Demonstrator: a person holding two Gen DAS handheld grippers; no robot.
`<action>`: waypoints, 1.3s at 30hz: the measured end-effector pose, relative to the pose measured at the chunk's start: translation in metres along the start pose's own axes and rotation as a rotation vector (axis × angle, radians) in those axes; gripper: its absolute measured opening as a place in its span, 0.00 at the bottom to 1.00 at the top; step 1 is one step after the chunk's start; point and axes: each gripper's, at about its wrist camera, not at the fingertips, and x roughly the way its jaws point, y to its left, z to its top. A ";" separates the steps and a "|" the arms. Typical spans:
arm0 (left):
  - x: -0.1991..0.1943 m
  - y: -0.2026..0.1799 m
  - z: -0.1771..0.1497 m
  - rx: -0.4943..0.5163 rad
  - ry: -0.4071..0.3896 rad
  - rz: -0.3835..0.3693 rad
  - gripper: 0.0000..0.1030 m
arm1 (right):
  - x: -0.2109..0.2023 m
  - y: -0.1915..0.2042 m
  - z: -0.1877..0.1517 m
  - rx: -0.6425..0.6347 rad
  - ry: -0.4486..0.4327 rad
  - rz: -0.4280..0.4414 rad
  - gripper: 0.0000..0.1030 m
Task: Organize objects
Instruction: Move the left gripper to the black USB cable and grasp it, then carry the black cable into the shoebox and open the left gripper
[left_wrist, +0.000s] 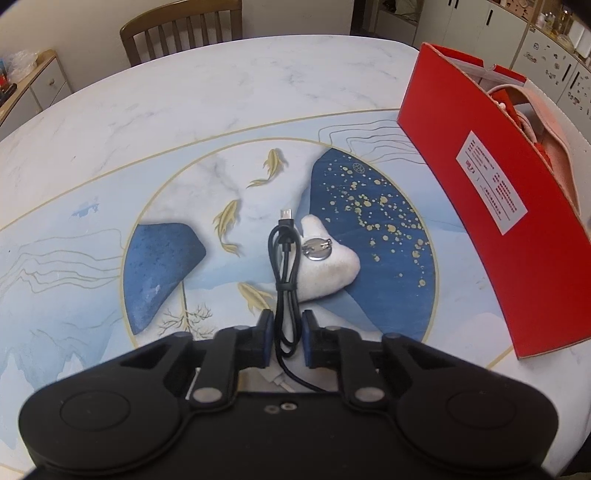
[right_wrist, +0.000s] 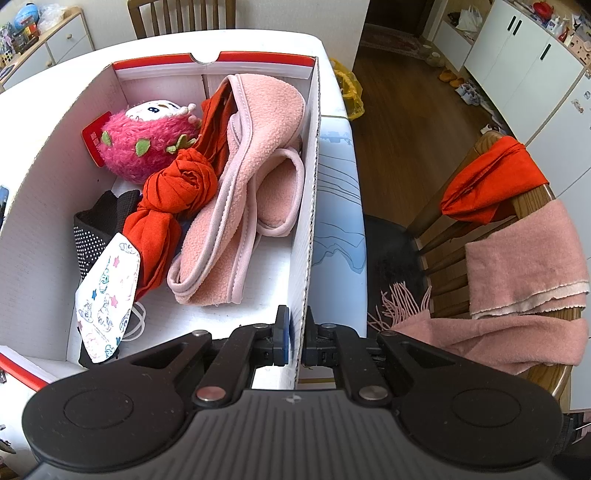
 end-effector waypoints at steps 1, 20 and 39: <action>-0.002 0.000 0.000 -0.005 -0.001 0.002 0.08 | 0.000 0.000 0.000 -0.001 -0.001 0.001 0.05; -0.072 -0.039 0.019 -0.061 -0.036 -0.057 0.04 | 0.002 -0.001 0.001 -0.005 -0.010 0.020 0.05; -0.113 -0.138 0.071 0.107 -0.143 -0.215 0.04 | 0.000 -0.007 -0.001 0.010 -0.027 0.059 0.05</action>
